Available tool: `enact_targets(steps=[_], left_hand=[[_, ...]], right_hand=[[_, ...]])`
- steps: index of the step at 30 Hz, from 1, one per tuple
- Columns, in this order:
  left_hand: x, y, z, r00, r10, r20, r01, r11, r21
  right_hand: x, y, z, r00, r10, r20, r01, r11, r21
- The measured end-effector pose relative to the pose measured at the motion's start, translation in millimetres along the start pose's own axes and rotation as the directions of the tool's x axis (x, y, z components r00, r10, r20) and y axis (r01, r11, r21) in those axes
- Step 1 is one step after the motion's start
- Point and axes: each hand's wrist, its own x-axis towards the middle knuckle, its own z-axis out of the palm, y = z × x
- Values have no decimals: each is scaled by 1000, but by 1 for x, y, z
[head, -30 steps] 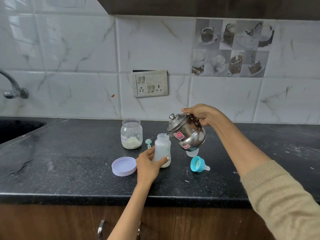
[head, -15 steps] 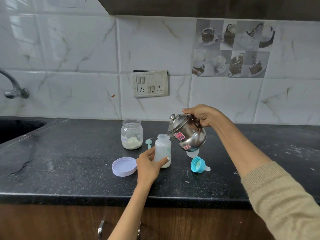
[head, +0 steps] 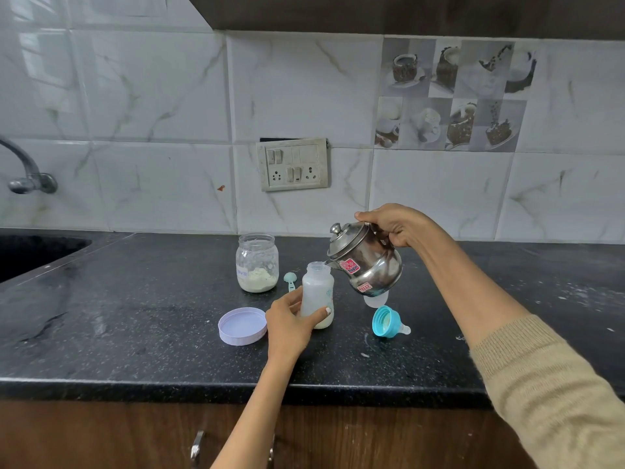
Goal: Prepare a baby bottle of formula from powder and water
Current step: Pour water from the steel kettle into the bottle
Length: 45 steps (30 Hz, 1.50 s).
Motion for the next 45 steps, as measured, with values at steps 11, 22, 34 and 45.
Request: enact_targets(steps=[11,22,34,45], left_hand=[[0,1,-1,1000,0,5,0,1000,16],[0,1,-1,1000,0,7,0,1000,18],[0,1,0,1000,-9,0,9,1000,5],[0,1,0,1000,-13,1,13,1000,4]], right_hand=[[-5,0,1,1000,14,5,-14,1000,-4],[-5,0,0,1000,16,6,-16,1000,22],[-1,1,0,1000,6,6,-6,1000,4],[-4,2,-1,1000,12,7,-12,1000,25]])
